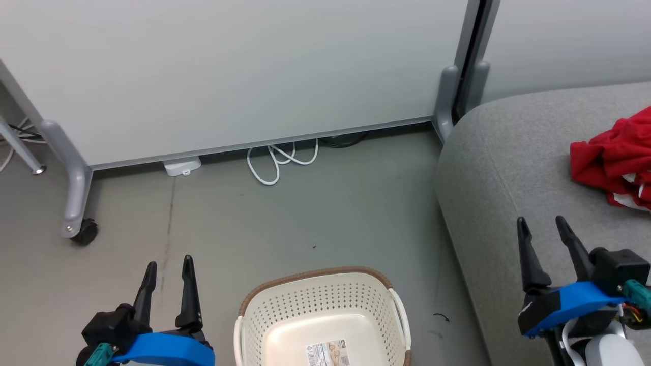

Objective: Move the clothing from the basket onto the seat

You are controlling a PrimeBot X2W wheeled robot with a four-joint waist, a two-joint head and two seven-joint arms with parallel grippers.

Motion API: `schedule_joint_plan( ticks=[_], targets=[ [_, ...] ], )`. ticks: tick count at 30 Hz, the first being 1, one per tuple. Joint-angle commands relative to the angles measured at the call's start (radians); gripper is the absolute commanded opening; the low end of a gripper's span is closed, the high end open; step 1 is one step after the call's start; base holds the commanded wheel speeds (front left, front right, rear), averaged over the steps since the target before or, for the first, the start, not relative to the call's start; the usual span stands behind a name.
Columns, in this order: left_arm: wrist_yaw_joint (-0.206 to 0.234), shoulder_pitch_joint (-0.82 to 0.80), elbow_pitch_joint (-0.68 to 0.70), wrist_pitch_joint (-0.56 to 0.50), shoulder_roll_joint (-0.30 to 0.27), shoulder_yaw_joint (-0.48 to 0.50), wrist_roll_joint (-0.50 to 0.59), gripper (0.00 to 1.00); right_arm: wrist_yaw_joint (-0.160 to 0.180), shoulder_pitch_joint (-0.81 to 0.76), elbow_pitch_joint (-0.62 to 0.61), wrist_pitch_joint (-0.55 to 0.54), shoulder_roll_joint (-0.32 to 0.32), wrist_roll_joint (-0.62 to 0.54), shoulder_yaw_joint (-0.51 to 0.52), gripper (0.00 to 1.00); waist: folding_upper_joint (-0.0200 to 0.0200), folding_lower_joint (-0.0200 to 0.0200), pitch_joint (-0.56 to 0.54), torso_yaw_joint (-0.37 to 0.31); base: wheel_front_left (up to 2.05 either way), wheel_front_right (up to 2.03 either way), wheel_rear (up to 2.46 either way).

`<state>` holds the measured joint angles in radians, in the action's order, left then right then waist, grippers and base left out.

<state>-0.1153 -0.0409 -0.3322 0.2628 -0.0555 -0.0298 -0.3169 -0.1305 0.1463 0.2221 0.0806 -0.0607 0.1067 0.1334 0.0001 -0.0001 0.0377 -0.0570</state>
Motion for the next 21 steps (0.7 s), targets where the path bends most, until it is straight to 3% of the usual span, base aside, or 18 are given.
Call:
schedule_joint_plan(
  ticks=[1, 21],
  targets=[
    [-0.005, 0.007, -0.01, 0.003, 0.001, 0.013, 0.003, 1.0, -0.001, -0.037, -0.016, 0.007, 0.006, -0.005, -0.01, 1.0, -0.0001, 0.0001, -0.013, 0.023, 0.0, 0.0, 0.0],
    [-0.015, -0.003, -0.071, 0.003, 0.002, 0.041, 0.009, 1.0, -0.001, -0.096, -0.025, -0.003, 0.01, 0.044, -0.093, 1.0, -0.0001, 0.0001, -0.02, 0.067, 0.0, 0.0, 0.0]
  ],
)
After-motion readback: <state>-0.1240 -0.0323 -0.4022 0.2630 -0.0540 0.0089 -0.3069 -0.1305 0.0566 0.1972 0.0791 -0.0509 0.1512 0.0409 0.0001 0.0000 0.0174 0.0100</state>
